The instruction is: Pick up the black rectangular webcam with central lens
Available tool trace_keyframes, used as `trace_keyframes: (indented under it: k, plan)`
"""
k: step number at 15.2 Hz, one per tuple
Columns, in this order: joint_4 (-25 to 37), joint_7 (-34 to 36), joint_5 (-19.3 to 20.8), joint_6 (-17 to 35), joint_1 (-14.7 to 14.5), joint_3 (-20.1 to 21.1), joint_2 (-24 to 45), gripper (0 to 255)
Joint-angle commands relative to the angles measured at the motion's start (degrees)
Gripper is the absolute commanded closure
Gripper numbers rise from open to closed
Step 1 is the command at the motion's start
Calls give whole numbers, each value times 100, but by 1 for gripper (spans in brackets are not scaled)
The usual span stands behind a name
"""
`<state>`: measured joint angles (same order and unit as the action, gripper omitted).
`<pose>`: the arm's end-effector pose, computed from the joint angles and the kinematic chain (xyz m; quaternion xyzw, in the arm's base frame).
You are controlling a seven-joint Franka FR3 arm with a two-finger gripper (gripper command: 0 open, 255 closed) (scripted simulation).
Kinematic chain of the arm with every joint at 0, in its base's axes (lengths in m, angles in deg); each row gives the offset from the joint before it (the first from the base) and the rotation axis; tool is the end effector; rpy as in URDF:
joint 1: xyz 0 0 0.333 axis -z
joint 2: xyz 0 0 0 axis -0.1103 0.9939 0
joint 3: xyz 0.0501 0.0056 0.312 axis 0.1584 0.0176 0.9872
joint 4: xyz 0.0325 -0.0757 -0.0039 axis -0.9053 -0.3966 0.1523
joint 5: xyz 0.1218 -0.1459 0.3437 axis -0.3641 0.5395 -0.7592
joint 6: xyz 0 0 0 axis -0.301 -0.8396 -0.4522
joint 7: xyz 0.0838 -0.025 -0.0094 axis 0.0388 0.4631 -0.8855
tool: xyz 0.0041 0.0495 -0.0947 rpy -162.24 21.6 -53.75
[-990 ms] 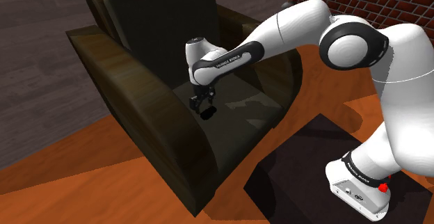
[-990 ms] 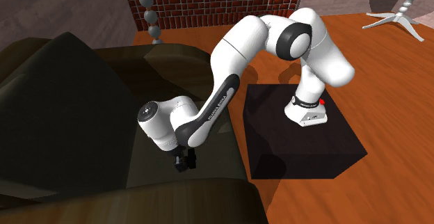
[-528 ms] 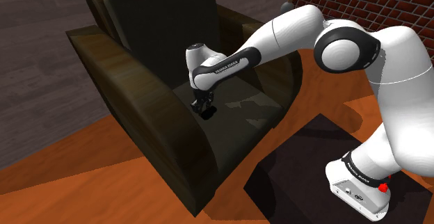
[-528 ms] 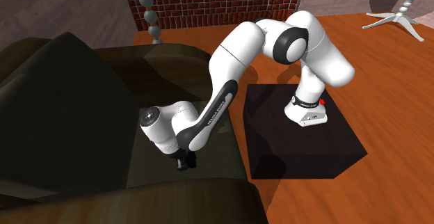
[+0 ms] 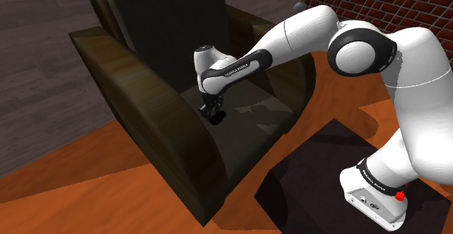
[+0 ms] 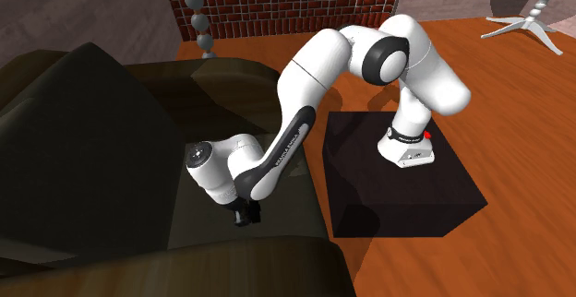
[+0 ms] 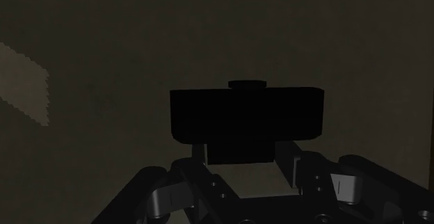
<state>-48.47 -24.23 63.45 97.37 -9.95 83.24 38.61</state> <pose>0.6289 0.2902 0.1654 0.9894 0.1105 -0.0945 0.0055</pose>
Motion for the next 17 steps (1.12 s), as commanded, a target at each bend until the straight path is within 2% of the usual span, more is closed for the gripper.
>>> trace_keyframes:
  k: [1,17]
  plan:
    - [-13,0,-7,-41,3,7,-54,255]
    - [-29,-18,-103,-712,61,90,-745,255]
